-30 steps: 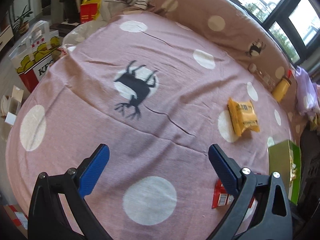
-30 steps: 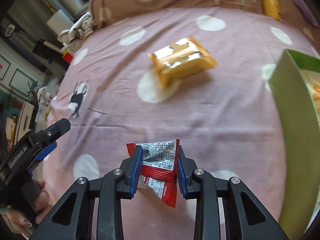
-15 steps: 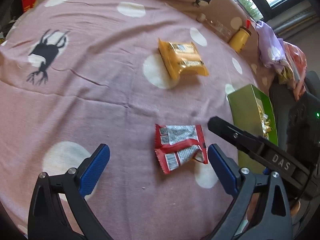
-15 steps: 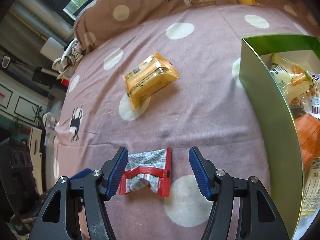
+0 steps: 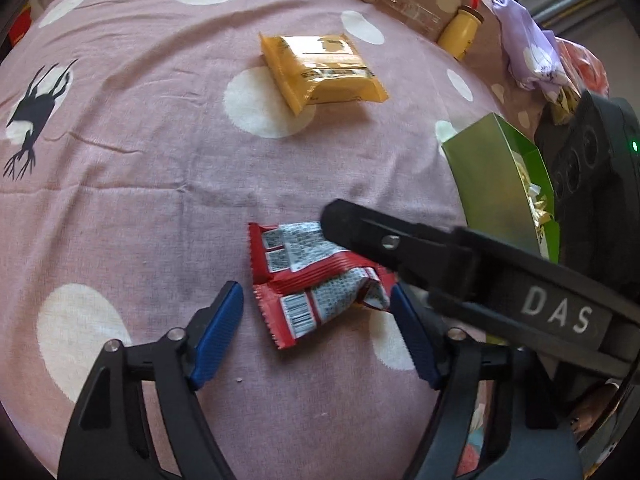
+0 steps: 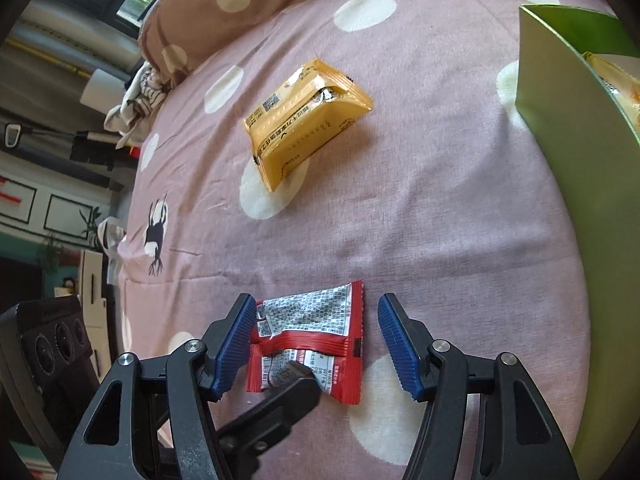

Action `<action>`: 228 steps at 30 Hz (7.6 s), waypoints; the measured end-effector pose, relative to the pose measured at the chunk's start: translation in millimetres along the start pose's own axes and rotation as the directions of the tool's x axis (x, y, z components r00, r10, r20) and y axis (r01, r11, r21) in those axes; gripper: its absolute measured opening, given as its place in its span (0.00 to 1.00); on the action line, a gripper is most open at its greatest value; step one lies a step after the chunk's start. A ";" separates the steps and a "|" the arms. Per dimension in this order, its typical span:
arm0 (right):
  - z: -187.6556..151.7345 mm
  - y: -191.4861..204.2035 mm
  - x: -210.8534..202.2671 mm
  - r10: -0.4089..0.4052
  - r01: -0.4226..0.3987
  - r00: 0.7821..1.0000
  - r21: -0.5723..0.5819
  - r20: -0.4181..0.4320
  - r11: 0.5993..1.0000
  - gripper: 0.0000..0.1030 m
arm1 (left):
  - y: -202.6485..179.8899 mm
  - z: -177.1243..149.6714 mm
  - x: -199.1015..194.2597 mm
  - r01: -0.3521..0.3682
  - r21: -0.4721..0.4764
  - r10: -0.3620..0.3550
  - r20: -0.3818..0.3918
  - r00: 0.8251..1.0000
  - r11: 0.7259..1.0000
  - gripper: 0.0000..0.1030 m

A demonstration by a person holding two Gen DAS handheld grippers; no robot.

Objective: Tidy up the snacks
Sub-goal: 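Lift the red-and-white wrapper with the right gripper toward the box, then lower the red-and-white wrapper into the box and open the right gripper, then move the right gripper to the yellow cake packet and grasp it, then lift the yellow cake packet with the right gripper over the box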

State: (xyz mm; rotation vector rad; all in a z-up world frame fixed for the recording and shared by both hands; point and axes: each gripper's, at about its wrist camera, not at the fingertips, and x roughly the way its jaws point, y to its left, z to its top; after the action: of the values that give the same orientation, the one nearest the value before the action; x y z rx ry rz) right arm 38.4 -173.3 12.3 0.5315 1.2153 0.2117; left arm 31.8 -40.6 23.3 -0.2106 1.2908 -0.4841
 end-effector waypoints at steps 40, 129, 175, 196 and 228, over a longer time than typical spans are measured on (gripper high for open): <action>-29.6 29.1 -142.1 -0.052 0.137 0.855 -0.128 0.517 0.982 0.63 | -97.1 -12.0 -76.6 0.013 0.280 -0.143 0.451 0.881 0.960 0.51; -28.8 -176.2 -180.0 -0.296 0.125 0.884 0.426 0.363 0.896 0.63 | -246.4 1.8 63.8 0.112 0.470 -0.121 -0.011 0.993 0.876 0.50; -18.2 -57.2 -169.2 -0.242 0.194 0.798 0.144 0.551 0.970 0.85 | 6.8 48.9 -56.4 -0.066 -0.063 0.087 0.421 0.903 0.996 0.99; 94.8 45.3 -24.7 -0.139 0.177 0.970 -0.187 0.200 0.966 0.85 | 36.9 89.3 -11.3 0.084 -0.122 -0.040 0.330 0.943 0.989 0.96; 36.6 42.8 28.0 -0.011 0.012 1.000 -0.249 0.005 0.968 0.65 | 17.8 27.3 -12.1 -0.045 -0.062 0.060 0.248 0.967 0.997 0.36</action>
State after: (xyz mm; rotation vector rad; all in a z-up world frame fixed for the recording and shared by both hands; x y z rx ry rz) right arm 87.5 -134.6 19.1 0.3060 1.1678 0.3486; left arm 59.5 -22.6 34.0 -0.2750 1.0608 -0.3633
